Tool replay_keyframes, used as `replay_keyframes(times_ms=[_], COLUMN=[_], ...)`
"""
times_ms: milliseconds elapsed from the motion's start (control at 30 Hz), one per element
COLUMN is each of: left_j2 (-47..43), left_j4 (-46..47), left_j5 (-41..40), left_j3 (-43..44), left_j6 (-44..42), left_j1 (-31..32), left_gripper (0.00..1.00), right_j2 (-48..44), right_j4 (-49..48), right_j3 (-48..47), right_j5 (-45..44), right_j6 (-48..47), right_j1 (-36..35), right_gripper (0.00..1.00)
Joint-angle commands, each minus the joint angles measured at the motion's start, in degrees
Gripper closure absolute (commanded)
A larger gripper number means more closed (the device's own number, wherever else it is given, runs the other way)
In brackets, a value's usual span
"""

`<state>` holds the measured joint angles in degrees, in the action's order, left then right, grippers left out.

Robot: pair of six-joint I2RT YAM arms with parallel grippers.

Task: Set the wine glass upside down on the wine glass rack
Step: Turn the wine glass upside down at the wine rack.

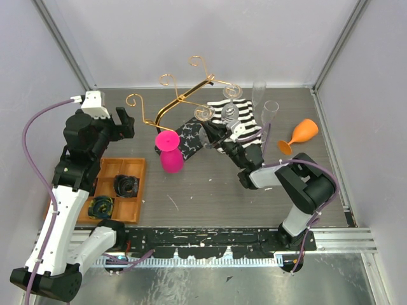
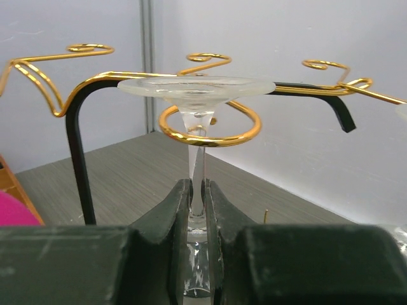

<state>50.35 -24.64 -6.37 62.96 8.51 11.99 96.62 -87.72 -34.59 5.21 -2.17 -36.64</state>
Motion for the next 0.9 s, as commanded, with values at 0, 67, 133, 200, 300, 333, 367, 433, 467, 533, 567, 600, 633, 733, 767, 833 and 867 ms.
replay_keyframes(times_ms=[0,67,133,200,300,333,367,433,467,533,567,600,633,733,767,833,867], left_j2=[-0.26,-0.19,-0.16,-0.15,-0.09,-0.09,-0.02,0.09,0.18,0.20,0.26,0.25,0.23,0.06,0.02,0.16,0.19], left_j4=[0.74,0.73,0.74,0.74,0.74,0.80,0.82,0.91,0.87,0.83,0.80,0.82,0.82,0.83,0.84,0.83,0.83], left_j5=[-0.93,-0.98,-1.08,-1.02,-0.95,-0.88,-0.76,-0.36,-0.22,-0.22,-0.29,-0.17,-0.19,-0.35,-0.47,-0.72,-0.74], left_j3=[-0.58,-0.60,-0.56,-0.63,-0.69,-0.65,-0.76,-0.69,-0.66,-0.65,-0.64,-0.69,-0.65,-0.65,-0.73,-0.75,-0.75], left_j6=[-0.85,-0.87,-0.98,-0.96,-0.91,-0.89,-0.73,-0.66,-0.64,-0.61,-0.68,-0.61,-0.66,-0.61,-0.61,-0.65,-0.61], left_j1=[-0.30,-0.30,-0.34,-0.30,-0.32,-0.30,-0.30,-0.30,-0.34,-0.31,-0.31,-0.33,-0.30,-0.30,-0.30,-0.30,-0.30], left_gripper=[0.02,0.02,0.02,0.02,0.02,0.02,0.02,0.02,0.02,0.02,0.02,0.02,0.02,0.02,0.02,0.02,0.02], right_j2=[-2.47,-1.96,-1.18,-0.33,0.90,1.39,1.83,2.66,3.01,3.66,3.94,4.25,4.55,5.27,5.45,5.65,5.62], right_j4=[-9.34,-9.32,-9.31,-9.31,-9.34,-9.37,-9.32,-9.25,-9.16,-8.69,-8.50,-8.23,-8.09,-8.06,-8.01,-8.07,-8.04], right_j3=[-0.15,-0.42,-0.99,-1.72,-2.79,-3.10,-3.58,-4.42,-4.93,-5.80,-6.22,-6.61,-6.89,-7.33,-7.31,-7.19,-7.17], right_j5=[6.12,7.45,8.20,8.78,9.48,9.69,9.66,9.52,9.39,9.14,9.12,9.07,9.04,8.55,8.29,8.15,8.19], right_j6=[-1.98,-1.97,-1.83,-1.59,-1.13,-0.92,-0.72,-0.58,-0.48,-0.34,-0.25,-0.22,-0.13,0.04,0.17,0.32,0.36], right_j1=[-0.01,0.00,-0.01,-0.01,0.00,-0.01,-0.01,0.00,-0.01,-0.01,0.04,0.00,-0.01,0.01,0.04,0.02,0.00], right_gripper=[1.00,1.00,1.00,1.00,1.00,1.00,1.00,1.00,0.99,0.90,0.87,0.86,0.84,0.74,0.71,0.67,0.65])
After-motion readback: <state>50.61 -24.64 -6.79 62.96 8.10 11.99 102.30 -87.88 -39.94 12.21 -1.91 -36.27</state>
